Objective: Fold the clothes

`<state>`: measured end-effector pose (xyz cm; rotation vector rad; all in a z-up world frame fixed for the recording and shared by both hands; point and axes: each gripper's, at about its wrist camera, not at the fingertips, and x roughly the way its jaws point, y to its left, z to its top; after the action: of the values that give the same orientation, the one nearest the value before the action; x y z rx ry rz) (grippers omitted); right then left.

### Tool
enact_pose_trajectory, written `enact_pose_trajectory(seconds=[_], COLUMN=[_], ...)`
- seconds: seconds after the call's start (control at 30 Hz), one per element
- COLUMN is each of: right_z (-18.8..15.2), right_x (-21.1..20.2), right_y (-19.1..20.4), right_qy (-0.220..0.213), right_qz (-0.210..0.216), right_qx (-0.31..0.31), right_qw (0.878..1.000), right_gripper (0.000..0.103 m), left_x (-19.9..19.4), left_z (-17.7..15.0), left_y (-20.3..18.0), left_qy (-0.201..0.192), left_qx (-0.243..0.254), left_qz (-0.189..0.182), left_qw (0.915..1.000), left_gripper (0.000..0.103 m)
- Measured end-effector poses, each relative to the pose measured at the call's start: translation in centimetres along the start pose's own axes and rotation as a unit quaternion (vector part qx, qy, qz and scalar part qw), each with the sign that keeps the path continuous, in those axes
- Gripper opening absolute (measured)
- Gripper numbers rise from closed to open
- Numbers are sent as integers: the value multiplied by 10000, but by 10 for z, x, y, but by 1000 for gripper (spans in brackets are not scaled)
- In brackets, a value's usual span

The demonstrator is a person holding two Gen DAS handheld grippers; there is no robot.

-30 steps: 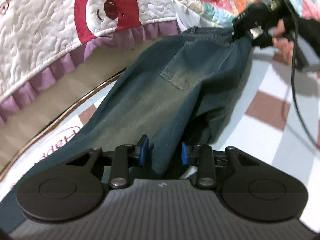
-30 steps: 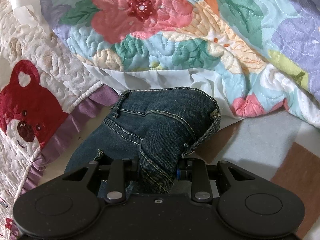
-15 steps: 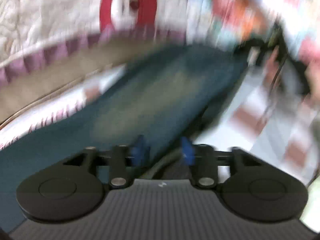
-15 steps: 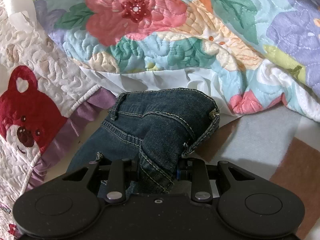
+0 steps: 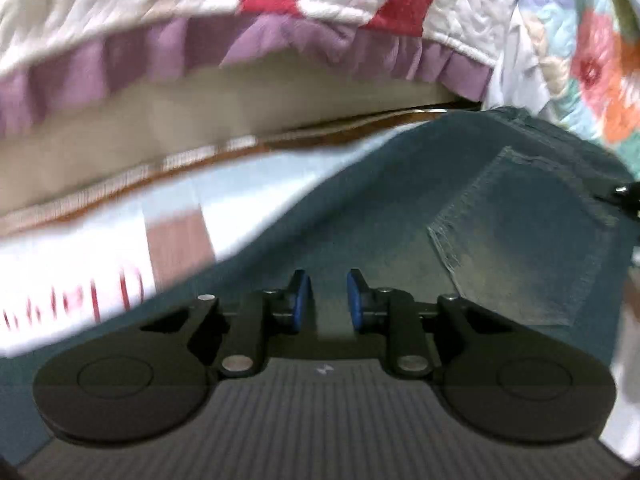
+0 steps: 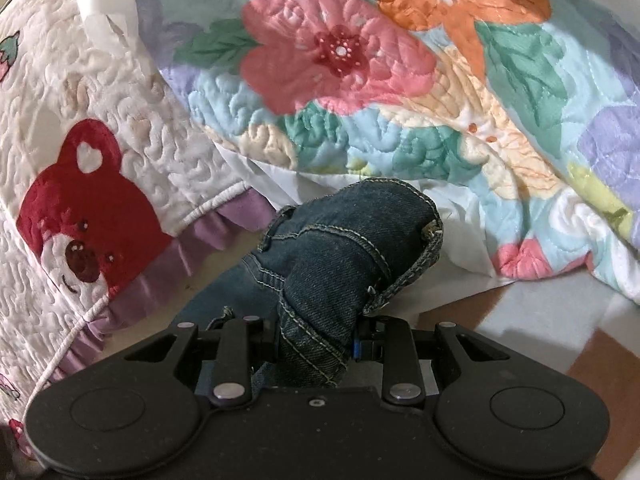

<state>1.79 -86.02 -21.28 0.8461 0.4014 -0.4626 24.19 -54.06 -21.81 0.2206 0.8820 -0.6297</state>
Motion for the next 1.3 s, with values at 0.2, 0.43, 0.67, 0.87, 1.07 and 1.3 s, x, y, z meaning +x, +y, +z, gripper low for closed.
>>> enact_pose_trajectory(seconds=[0.2,0.43,0.67,0.87,1.07,1.3], right_z=[-1,-2,-5,-3,-3,-2], right_x=[3,3,8,5,2,-5], right_y=[-1,-3,-4,1,4,19], right_qy=[23,27,40,-2,-68,-338], right_qz=[-21,-66,-177,-206,-198,-250], right_qx=[-16,21,78,40,45,-287], right_qw=[10000,10000,9998,9998,9998,9987], right_gripper=[32,32,32,32,32,32], left_x=[22,2,-49,-62,-63,-92], left_z=[14,2,-55,-72,-69,-12], left_y=[4,-11,49,120,143,84], left_qy=[-151,626,676,541,625,638], left_qx=[65,2049,2302,1649,1461,1145], left_qz=[159,1684,1655,2467,2800,563], left_qw=[9997,9622,9566,9534,9468,9898], left_gripper=[23,45,60,62,59,38])
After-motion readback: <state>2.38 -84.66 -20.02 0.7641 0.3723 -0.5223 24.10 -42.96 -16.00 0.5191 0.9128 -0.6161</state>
